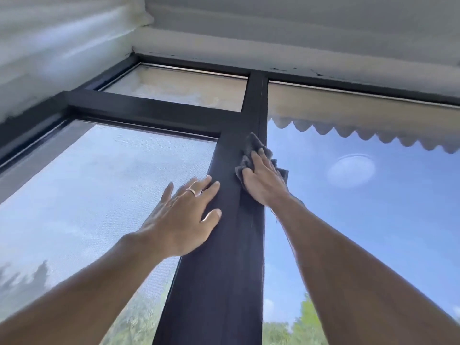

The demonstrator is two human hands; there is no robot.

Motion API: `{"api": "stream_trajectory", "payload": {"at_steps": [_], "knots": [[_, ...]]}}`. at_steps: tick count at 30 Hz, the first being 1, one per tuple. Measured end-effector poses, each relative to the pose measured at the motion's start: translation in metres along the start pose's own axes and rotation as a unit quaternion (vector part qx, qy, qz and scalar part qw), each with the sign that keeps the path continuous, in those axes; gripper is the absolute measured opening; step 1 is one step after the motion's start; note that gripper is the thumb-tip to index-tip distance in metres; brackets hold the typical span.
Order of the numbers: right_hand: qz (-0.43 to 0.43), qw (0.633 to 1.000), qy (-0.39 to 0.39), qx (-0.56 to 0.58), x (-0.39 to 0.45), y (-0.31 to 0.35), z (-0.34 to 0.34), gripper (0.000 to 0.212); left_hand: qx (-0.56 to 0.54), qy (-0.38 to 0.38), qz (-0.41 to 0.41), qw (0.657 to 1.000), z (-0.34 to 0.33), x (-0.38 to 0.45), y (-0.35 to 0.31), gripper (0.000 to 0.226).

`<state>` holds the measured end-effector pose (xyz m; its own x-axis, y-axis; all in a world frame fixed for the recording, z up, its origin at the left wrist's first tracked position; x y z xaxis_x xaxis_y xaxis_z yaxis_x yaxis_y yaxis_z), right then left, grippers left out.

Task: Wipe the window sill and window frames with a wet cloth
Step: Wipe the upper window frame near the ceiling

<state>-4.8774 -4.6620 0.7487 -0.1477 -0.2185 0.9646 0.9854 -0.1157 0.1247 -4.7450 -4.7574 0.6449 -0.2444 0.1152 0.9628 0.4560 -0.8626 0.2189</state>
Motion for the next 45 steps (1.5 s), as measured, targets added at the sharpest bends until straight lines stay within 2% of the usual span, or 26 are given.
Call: {"api": "stream_trajectory", "payload": {"at_steps": [3,9,14,16,19,22,25,28,31,35,41,45], "knots": [[-0.006,1.0,-0.003,0.012,0.018,0.008,0.006,0.062,-0.003,-0.01,-0.001,1.0,0.008,0.033,0.004,0.061],[0.048,0.998,-0.022,-0.021,-0.042,-0.016,-0.013,0.063,0.011,0.009,-0.028,1.0,-0.005,0.054,-0.01,0.062],[-0.024,0.999,-0.023,-0.032,0.037,0.012,0.005,0.06,0.006,-0.016,-0.041,0.999,-0.013,0.053,-0.001,0.059],[-0.01,0.999,-0.029,-0.037,0.043,0.011,0.005,0.06,0.001,-0.027,-0.039,0.999,-0.015,0.054,0.0,0.059],[0.04,0.998,-0.035,-0.027,0.005,-0.006,0.0,0.063,0.003,-0.026,-0.043,0.999,-0.015,0.053,-0.004,0.06],[0.06,0.996,-0.017,-0.067,-0.031,-0.018,-0.009,0.065,0.003,-0.029,-0.049,0.998,-0.014,0.056,-0.004,0.06],[0.021,0.996,0.0,-0.089,-0.01,-0.008,-0.004,0.065,-0.005,-0.028,-0.046,0.999,-0.016,0.054,-0.002,0.061],[-0.003,0.999,-0.012,-0.042,0.007,0.008,0.0,0.063,-0.007,-0.033,-0.046,0.998,-0.015,0.055,-0.001,0.062],[0.02,0.999,-0.006,-0.035,-0.026,-0.001,-0.006,0.066,-0.026,-0.027,-0.053,0.998,-0.009,0.055,0.001,0.062],[0.052,0.995,0.033,-0.08,-0.086,-0.019,-0.017,0.078,-0.052,-0.023,-0.045,0.997,-0.004,0.042,0.004,0.063],[-0.012,0.997,0.017,-0.073,-0.049,0.001,-0.01,0.064,-0.067,-0.033,-0.028,0.997,-0.007,0.005,0.002,0.066],[0.013,0.995,0.042,-0.085,-0.105,-0.013,-0.023,0.067,-0.091,-0.034,-0.027,0.995,-0.011,-0.021,-0.001,0.067]]}}
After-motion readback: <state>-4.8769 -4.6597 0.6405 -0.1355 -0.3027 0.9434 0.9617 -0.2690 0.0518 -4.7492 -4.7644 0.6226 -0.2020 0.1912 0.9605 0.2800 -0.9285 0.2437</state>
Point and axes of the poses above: each hand's wrist, its own x-axis towards the middle knuckle, its own z-axis out of the back of the hand, y = z × x, the point moved 2 cm from there along x, towards the middle knuckle, and after that the axes turned 9 degrees about -z, right-handed, at the moved point
